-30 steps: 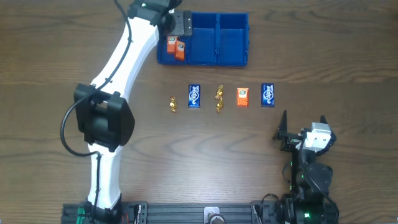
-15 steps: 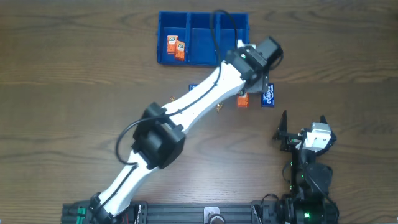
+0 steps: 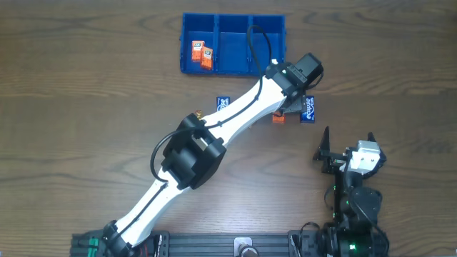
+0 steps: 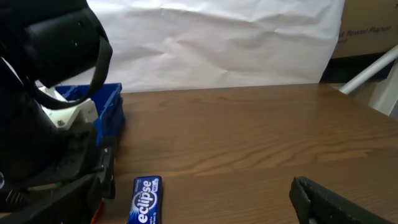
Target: Sort Candies Into Trays
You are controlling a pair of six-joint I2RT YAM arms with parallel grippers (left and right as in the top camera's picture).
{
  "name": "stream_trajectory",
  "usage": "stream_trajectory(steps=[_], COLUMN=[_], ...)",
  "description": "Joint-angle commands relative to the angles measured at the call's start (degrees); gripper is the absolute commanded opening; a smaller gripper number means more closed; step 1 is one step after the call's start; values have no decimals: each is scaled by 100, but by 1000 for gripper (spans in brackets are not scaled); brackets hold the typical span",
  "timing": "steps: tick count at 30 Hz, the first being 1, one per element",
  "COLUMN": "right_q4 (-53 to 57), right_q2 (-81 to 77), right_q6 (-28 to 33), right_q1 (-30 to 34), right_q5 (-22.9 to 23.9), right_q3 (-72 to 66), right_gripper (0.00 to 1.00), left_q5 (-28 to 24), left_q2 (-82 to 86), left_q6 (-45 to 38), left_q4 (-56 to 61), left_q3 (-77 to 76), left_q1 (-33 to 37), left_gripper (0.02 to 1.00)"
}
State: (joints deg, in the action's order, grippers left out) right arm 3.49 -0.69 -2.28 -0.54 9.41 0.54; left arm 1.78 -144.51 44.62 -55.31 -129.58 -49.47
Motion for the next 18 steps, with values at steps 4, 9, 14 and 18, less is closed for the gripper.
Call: stream_trajectory(steps=[4, 9, 14, 18], right_q4=[24, 24, 24, 24], right_q2=[28, 28, 28, 28], right_q6=[44, 44, 44, 44], right_q1=[28, 28, 28, 28], right_q5=[-9, -9, -9, -9], right_q3=[-7, -7, -7, -7], right_gripper=[998, 998, 998, 998], left_q5=[74, 79, 122, 149], left_q2=[-240, -240, -243, -262], left_q6=[-201, -203, -247, -286], left_q4=[-22, -20, -24, -26], left_q3=[-61, -59, -33, -33], left_q1=[-50, -48, -48, -48], left_gripper=[864, 844, 836, 829])
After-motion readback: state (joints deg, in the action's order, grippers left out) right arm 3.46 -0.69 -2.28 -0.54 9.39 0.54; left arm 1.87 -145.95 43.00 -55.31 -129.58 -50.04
